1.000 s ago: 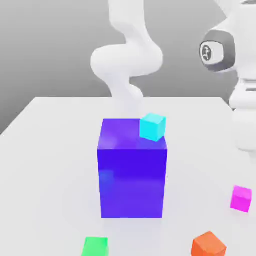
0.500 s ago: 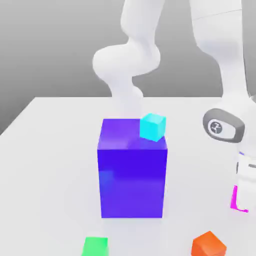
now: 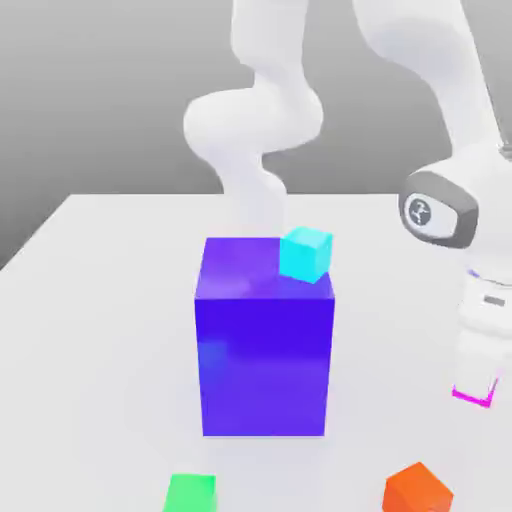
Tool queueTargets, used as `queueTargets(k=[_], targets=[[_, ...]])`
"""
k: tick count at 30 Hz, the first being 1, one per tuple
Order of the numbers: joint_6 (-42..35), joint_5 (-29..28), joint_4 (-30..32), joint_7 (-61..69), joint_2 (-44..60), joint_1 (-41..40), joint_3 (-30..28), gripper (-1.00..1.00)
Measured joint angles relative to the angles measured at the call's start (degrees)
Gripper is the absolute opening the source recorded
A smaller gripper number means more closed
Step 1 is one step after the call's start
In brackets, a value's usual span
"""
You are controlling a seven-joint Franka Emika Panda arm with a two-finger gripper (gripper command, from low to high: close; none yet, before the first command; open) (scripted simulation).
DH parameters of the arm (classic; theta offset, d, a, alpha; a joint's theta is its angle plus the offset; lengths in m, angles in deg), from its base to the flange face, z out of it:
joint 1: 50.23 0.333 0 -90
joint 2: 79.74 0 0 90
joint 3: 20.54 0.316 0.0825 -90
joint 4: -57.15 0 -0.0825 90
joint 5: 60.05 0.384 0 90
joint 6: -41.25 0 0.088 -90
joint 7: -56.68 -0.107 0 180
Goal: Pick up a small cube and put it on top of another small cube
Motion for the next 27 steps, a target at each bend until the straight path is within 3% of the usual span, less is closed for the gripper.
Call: queueTargets(k=[19, 23, 24, 27], targets=[[-8.1, 7.1, -7.2, -3.6, -0.4, -19.2, -18.2, -1.00], [-2.7, 10.9, -8.0, -1.3, 6.1, -21.6, -16.9, -1.00], [-1.2, 11.7, -8.1, -0.7, 7.8, -22.1, -16.3, 1.00], [-1.2, 11.7, -8.1, -0.7, 7.8, -22.2, -16.3, 1.00]])
